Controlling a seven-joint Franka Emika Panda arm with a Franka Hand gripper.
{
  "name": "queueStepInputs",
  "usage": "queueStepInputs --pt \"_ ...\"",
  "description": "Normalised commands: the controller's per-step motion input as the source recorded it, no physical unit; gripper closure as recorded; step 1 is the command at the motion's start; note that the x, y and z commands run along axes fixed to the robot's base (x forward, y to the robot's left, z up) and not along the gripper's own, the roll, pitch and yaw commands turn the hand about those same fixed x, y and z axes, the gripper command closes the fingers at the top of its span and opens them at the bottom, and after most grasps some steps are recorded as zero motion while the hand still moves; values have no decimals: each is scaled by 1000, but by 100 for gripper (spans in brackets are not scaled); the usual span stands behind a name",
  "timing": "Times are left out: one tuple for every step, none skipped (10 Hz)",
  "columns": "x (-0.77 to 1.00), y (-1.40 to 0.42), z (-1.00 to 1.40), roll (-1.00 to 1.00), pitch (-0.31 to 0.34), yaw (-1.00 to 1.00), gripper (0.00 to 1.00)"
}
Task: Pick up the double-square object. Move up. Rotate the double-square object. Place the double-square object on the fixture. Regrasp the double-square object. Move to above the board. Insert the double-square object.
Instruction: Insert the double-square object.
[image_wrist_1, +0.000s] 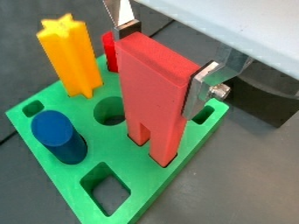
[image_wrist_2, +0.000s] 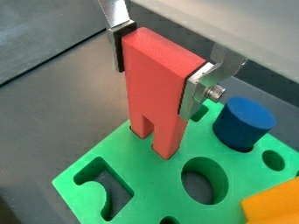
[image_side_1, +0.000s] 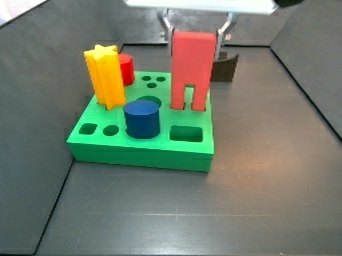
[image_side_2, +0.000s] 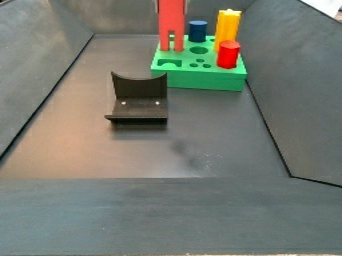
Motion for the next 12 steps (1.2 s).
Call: queueStepInputs --pt "-106 0 -360 0 -251 11 100" --pt "-11 -63 -360 76 -189 9 100" --pt "109 -186 -294 203 -13 0 100" --pt "191 -171 -231 204 0 0 100" --pt "151 -120 -243 171 0 0 100" --pt "217 -57 -266 127 24 0 100" --pt "206 0 -320 33 3 0 100" --pt "123 40 -271 0 0 -11 100" --pt "0 54 -166 -40 -11 -26 100" --pt "0 74 -86 -110 -106 -9 100" --pt "0 71 -31 -99 -63 -11 100" --pt "0 0 0 0 0 0 100"
